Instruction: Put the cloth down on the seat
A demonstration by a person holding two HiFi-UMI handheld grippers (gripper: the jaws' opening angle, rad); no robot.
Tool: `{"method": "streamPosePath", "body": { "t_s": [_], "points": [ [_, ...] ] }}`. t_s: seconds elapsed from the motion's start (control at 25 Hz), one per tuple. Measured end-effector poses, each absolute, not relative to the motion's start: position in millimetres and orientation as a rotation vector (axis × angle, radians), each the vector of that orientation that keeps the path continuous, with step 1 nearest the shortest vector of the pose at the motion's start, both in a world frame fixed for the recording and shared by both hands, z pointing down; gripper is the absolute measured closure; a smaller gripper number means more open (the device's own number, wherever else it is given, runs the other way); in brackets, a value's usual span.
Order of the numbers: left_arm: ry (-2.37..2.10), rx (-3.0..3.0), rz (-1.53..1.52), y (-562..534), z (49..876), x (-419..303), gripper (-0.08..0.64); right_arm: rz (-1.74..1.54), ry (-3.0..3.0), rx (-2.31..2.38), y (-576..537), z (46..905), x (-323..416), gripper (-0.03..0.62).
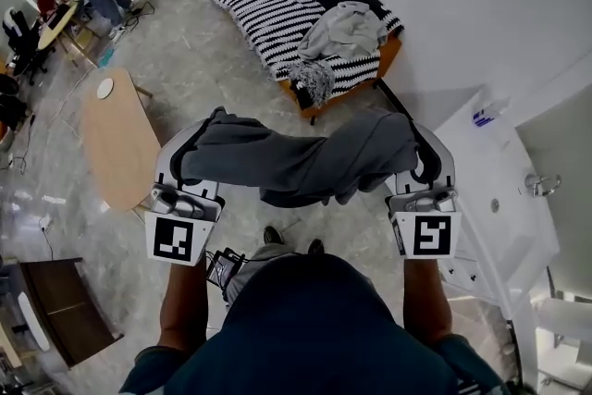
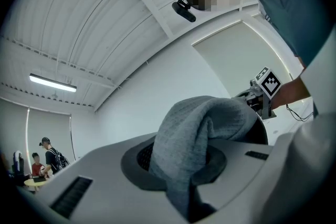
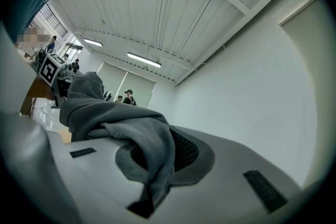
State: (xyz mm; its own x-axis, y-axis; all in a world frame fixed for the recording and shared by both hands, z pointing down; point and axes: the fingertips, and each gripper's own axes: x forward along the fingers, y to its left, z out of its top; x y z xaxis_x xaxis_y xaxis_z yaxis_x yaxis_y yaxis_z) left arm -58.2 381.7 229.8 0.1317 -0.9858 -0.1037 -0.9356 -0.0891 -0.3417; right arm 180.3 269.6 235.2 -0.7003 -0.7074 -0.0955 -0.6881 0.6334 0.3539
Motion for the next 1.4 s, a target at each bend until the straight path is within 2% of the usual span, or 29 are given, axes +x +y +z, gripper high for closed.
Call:
{"method": "streamPosePath", "body": {
  "t_s": [0.64,1.4],
  "points": [
    [1.743,-2.131,-0.230,345,232,-119,0.502,-0.614,-2.683,1.282,248,241,109,0.561],
    [1.889,-2.043,-0.284,251,242,-106,0.502,-0.546,-2.788,1.156,141,246,119,0.561]
  ]
}}
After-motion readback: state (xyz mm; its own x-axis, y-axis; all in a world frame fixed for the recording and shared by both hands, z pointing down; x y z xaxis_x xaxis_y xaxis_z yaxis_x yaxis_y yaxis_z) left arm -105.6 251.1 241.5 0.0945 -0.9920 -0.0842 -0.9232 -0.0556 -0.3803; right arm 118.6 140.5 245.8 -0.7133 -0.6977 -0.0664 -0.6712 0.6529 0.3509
